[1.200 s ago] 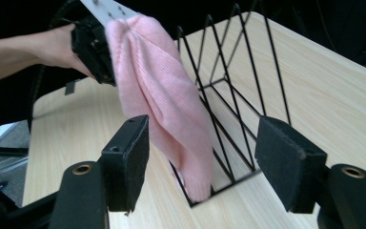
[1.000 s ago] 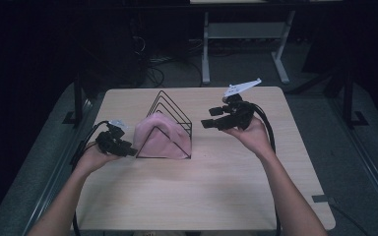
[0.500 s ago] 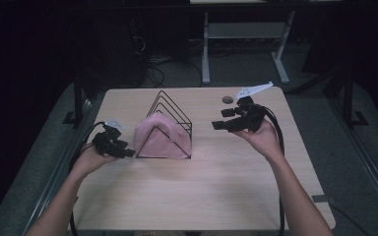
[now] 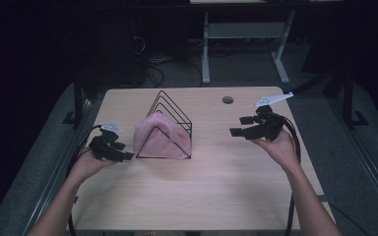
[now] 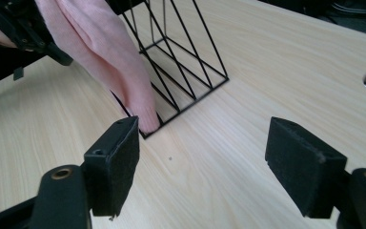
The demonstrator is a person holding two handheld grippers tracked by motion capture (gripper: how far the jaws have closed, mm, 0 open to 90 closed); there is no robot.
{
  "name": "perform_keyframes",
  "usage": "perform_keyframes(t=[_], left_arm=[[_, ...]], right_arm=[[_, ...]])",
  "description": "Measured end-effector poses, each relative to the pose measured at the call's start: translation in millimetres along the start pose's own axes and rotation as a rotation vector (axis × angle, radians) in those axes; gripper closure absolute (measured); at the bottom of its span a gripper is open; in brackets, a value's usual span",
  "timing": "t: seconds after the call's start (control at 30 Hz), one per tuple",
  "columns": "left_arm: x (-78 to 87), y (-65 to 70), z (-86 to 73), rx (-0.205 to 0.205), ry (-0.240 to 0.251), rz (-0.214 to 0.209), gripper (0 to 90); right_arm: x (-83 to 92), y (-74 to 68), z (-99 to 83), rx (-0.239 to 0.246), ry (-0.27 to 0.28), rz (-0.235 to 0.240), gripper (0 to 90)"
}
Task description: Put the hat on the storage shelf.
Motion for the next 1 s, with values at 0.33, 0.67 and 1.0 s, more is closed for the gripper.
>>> perform_keyframes(t=[0.33,0.67,1.0], left_arm=[[1.5,1.7,-4.3,0.021,0.018,-0.002,33.8],[0.5,4.4,-6.9,0.034,0.043,-0.001,30.7],[5.5,8.0,-15.3,0.048,0.066,0.008,29.6]], right_arm=[[16.2,12.5,-26.8,-0.043,-0.002,-0.031,24.2],[26.6,20.3,-53.5,-0.078,0.006,-0.050,22.6],[38.2,23.8,-94.3,-0.114,-0.015,-0.073,21.8]])
Point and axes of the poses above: each handheld gripper's, and its own axes: x roughly backward along the jaws, z roughly out of its top, y roughly to its right, the point moved 8 cm from there along -x, roughly forward along the jaws, and after that the axes turned 1 degree about x, right-handed, at the moved point
